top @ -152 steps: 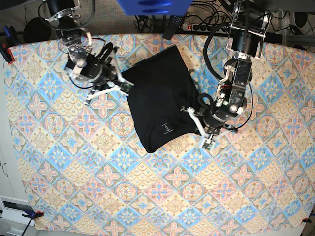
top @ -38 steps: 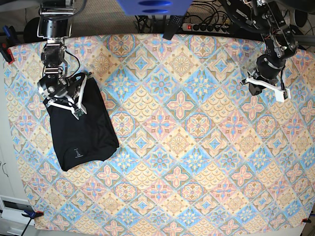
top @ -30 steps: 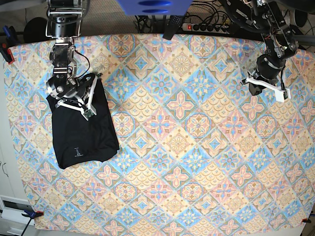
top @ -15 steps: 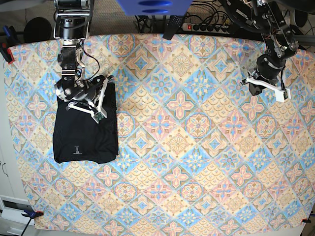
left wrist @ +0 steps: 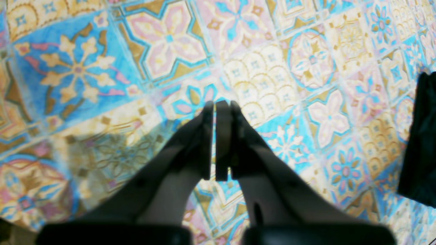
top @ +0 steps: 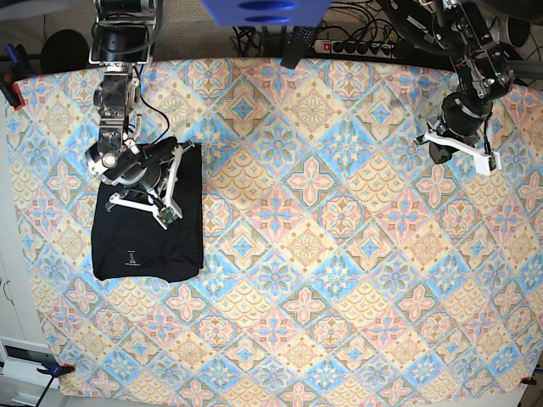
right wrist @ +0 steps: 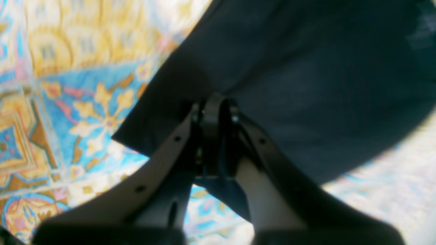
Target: Fold the T-shirt properly
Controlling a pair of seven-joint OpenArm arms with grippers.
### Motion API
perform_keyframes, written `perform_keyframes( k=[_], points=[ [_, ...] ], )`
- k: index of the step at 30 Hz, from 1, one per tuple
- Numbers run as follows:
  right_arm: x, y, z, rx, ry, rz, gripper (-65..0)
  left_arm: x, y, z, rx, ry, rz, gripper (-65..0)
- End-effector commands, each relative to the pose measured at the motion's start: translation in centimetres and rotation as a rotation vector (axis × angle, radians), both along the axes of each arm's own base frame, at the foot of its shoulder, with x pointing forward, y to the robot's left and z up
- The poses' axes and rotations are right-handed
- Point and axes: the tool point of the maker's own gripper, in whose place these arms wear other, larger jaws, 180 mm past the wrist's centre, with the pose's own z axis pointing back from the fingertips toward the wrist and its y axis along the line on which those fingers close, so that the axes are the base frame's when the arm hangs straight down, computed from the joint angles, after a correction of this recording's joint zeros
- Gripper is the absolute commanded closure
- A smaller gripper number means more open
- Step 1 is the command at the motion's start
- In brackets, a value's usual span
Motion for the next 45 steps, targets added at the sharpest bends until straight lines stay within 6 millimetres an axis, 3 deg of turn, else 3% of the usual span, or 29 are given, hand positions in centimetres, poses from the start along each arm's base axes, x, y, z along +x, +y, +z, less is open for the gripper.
perform_keyframes(
  k=[1,4,8,16,22,27,31,34,39,42,45],
  points=[
    [-0.6,-1.1,0.6,-0.025,-0.007,-0.018,-2.7,0.4,0.2,1.6,0.032,-0.050,-0.013,-0.3],
    [-1.8,-2.7,2.1,-0.062,-0.030,-0.060,-2.7,-0.5,-0.1,2.4,0.058,-0.052,-0.032,-0.3],
    [-5.1,-5.6,2.7,-0.124,-0.005,-0.135,-2.7,-2.9,0.4,1.5,0.096,0.014,-0.087,-0.2],
    [-16.5,-12.9,0.4,-0.234,0.208,-0.328,0.0,-10.3,-0.3,0.4,0.162,0.180,-0.274,-0.2],
    [-25.0,-16.5,0.7,-0.239,0.340,-0.469,0.0,-17.1,-0.8,-1.3,0.136,0.357,-0.338,-0.2],
    [-29.6,-16.2,0.6,-0.156,0.413,-0.521,0.0,-20.6,-1.3,-3.0,0.087,0.462,-0.341,-0.2],
    [-32.7,-15.2,-0.4,-0.143,0.510,-0.504,0.0,-24.4,-1.7,-6.3,0.053,0.596,-0.350,-0.2],
    [-35.0,-14.5,-1.8,-0.113,0.587,-0.515,0.0,-26.0,-2.5,-8.4,0.040,0.617,-0.363,-0.2],
    [-40.3,-13.7,-5.4,-0.013,0.709,-0.605,0.0,-28.1,-3.8,-13.2,0.014,0.650,-0.374,-0.2],
    [-40.6,-15.1,-7.7,0.029,0.712,-0.641,0.0,-29.1,-4.4,-16.6,-0.018,0.722,-0.376,-0.2],
    [-41.6,-14.0,-10.6,0.108,0.761,-0.660,0.0,-28.6,-5.7,-19.0,-0.039,0.719,-0.393,-0.2]
  ],
)
